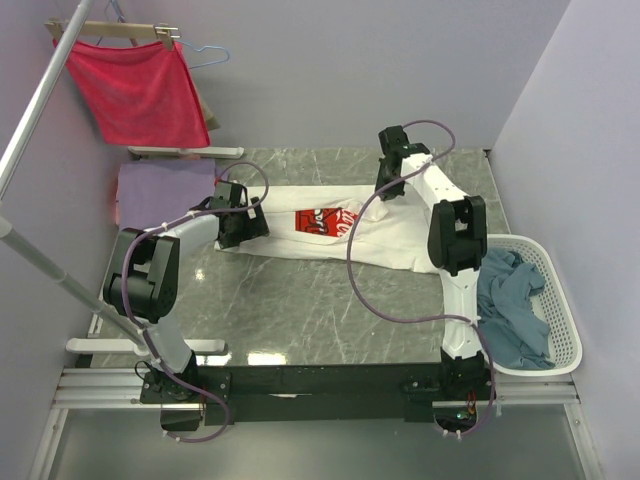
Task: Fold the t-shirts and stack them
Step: Fold the other side of the tshirt into a rectangle, then rotate the tshirt 90 degrees
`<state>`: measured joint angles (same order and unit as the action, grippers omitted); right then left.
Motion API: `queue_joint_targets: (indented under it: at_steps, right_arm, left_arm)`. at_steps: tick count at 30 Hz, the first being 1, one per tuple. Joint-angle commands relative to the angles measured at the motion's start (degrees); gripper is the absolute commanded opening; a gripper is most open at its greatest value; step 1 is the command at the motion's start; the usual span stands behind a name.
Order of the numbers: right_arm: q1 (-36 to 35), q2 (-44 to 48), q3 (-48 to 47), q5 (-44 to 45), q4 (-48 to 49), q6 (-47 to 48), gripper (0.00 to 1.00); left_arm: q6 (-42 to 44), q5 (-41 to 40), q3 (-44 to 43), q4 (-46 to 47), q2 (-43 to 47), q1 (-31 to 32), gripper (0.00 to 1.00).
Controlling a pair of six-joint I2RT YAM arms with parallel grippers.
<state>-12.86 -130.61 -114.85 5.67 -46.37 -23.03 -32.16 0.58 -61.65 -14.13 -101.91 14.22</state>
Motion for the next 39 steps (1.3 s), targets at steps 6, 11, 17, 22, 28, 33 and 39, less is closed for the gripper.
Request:
queue_joint_targets:
  at_steps: [6,11,17,22,28,33,39]
  right_arm:
    - [-0.41,-1.14,-7.22,-1.63,1.46,1.76,0.00]
    - [-0.32,-4.65,-13.03,1.35,-0.82,0.97,0.02]
    - [0.56,-0.80,-5.93,5.31,5.14,-1.06,0.71]
    - [1.35,7.45,4.18,7.86,9.72,-0.53,0.75]
    - [1.88,11.69,11.04,8.13,6.99,-2.19,0.76]
    - [1.88,14.41,18.77,6.02,8.31,-3.69,0.76]
    - [2.05,14.77,23.70,2.69,9.46,-4.31,0.76]
  left_arm:
    - [0.61,-0.40,-0.58,-0.46,-0.66,0.20,1.00]
    - [0.52,-0.40,-0.40,-0.29,-0.57,0.20,0.99]
    - [0.70,-0.32,0.04,-0.46,-0.49,0.20,1.00]
    - [0.61,-2.86,0.73,-0.20,2.06,0.20,0.99]
    - [1.75,-1.72,-3.02,3.32,6.81,0.20,0.99]
    - [3.68,3.02,-14.86,5.17,0.85,0.20,0.99]
    - [4.21,7.50,-23.78,3.58,-10.93,0.20,1.00]
